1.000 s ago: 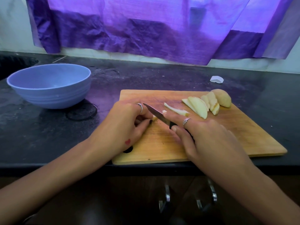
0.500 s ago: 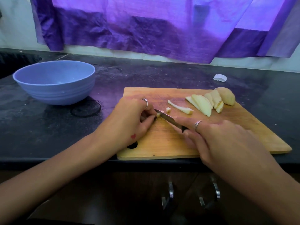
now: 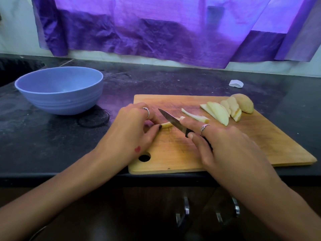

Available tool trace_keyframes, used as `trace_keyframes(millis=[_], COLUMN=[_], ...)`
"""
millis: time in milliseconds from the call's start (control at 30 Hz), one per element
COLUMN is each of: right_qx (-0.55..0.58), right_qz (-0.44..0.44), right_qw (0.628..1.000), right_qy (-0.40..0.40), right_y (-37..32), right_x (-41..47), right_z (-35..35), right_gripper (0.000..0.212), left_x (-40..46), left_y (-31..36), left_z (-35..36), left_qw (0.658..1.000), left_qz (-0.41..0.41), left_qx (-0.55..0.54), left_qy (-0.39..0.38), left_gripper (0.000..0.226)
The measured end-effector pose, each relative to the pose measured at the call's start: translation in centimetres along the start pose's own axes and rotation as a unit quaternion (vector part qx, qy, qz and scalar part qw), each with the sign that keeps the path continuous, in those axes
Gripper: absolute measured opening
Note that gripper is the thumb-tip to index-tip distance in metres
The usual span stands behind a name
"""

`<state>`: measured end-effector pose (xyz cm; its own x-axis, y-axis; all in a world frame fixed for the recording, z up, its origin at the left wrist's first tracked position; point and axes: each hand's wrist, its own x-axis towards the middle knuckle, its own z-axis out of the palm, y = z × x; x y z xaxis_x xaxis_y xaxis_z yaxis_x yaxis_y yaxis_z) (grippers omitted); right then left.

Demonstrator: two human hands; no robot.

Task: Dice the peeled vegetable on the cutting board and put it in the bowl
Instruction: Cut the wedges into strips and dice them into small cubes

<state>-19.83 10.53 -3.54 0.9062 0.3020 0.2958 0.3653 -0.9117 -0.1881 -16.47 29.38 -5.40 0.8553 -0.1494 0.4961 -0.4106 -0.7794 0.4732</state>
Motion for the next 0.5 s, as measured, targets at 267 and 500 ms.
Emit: trace_keyframes(millis=[267, 500], right_qx=[-0.029, -0.060], right_qz=[-0.009, -0.020], right_qw=[0.999, 0.996], right_qy=[-0.039, -0.060], right_y=[-0.3, 0.2], right_x=[1.3, 0.1], right_z=[-0.1, -1.3], right_gripper=[0.041, 0.043], left_x=[0.5, 0.4], left_y=[0.1, 0.2], left_z=[0.3, 0.3], left_qw=[1.000, 1.000], left_qz=[0.006, 0.005], left_qx=[-0.007, 0.017], left_qy=[0.009, 0.007], left_gripper=[0.012, 0.012])
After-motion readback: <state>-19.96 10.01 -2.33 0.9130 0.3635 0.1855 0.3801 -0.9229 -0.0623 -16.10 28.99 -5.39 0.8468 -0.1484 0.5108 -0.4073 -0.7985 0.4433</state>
